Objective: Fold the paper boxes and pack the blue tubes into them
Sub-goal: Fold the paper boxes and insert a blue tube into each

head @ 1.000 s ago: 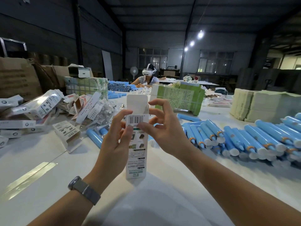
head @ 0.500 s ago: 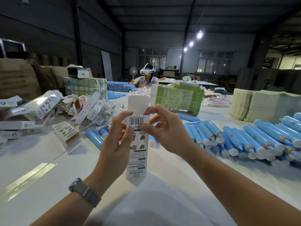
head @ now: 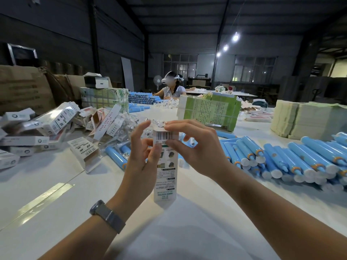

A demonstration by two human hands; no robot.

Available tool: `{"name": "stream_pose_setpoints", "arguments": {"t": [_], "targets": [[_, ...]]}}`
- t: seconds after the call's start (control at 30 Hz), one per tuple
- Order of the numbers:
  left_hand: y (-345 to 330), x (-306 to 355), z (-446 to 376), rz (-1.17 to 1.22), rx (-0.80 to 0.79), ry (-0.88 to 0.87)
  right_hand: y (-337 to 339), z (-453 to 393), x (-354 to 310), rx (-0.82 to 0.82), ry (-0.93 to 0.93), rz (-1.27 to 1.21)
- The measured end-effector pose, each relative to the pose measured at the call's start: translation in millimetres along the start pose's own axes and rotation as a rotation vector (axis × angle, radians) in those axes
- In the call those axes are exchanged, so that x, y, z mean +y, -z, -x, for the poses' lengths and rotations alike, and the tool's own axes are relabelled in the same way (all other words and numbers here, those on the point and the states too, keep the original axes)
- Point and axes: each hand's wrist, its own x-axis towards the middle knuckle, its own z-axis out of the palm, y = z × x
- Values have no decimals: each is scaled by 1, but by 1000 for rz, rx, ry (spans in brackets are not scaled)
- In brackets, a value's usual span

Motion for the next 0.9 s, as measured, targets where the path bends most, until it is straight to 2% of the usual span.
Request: {"name": "stream_pose_setpoints", "arguments": {"t": [0.1, 0.27, 0.37, 0.5, 0.67, 0.8, 0.9], "targets": [[0, 2, 0, -28, -10, -12, 2, -2, -2, -25, -48, -65], [-1, 6, 0, -34, -12, 12, 5, -9, -11, -23, -268, -317], [-1, 9, 1, -34, -15, 18, 5, -11, -15, -63, -330, -331], [-2, 9, 1, -31, -21, 12, 4, -13, -19, -93, -319, -228], [-2, 10, 0, -31, -13, 19, 0, -13, -23, -7, -225, -88], [-3, 9, 2, -52, -31, 9, 0, -14, -25, -24, -249, -109], [-4, 10, 2, -63, -41, 21, 2, -15, -26, -14, -195, -81]]}}
